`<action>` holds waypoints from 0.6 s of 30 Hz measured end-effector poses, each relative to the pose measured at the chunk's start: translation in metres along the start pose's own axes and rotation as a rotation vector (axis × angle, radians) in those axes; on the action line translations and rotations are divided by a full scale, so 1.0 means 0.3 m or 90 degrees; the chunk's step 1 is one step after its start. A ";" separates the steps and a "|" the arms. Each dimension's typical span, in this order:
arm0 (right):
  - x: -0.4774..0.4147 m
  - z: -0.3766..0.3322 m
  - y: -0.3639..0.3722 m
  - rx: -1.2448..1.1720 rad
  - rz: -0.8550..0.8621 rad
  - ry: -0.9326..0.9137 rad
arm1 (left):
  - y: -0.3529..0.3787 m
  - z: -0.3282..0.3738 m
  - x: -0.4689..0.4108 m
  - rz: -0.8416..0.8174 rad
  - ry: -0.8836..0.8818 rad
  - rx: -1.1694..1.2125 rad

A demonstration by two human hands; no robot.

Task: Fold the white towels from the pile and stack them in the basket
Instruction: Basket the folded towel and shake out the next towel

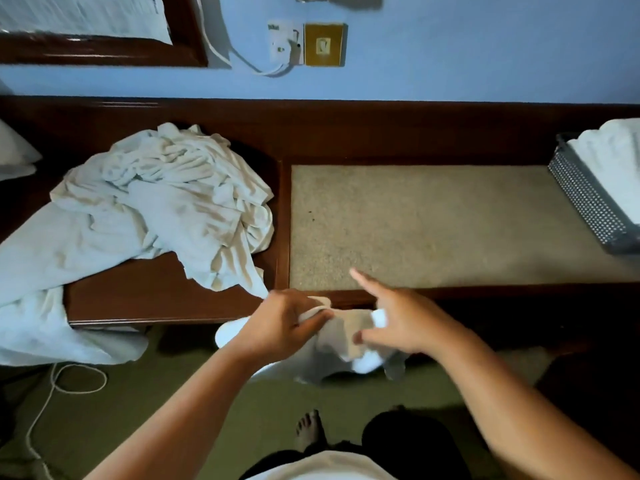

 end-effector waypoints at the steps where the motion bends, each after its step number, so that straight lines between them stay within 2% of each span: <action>1: -0.018 -0.042 0.030 -0.048 -0.012 -0.022 | 0.002 0.050 -0.008 -0.033 0.036 0.005; 3: -0.046 -0.090 0.065 -0.160 -0.009 -0.074 | -0.009 0.124 -0.010 -0.067 0.091 0.001; 6: -0.062 -0.080 0.034 -0.177 0.037 -0.118 | -0.050 0.111 0.004 -0.055 0.071 0.007; 9: -0.057 -0.053 -0.029 -0.129 0.101 -0.142 | -0.070 -0.028 0.002 -0.026 0.002 -0.206; 12: -0.050 -0.032 -0.061 -0.118 0.143 -0.156 | -0.080 -0.174 0.008 -0.037 -0.117 -0.420; 14: -0.056 -0.016 -0.064 -0.123 0.136 -0.152 | -0.092 -0.231 0.029 -0.015 -0.166 -0.431; 18: -0.072 0.029 -0.069 -0.117 0.134 -0.121 | -0.136 -0.273 0.036 0.078 -0.175 -0.366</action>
Point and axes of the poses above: each hand's wrist, its own x-axis away from the middle knuckle, its own y-axis out of the palm, z = x × y, the point moved 6 cm from there along -x, towards the middle knuckle, and after that the axes turned 10 degrees about -y, right-handed, at the moved point
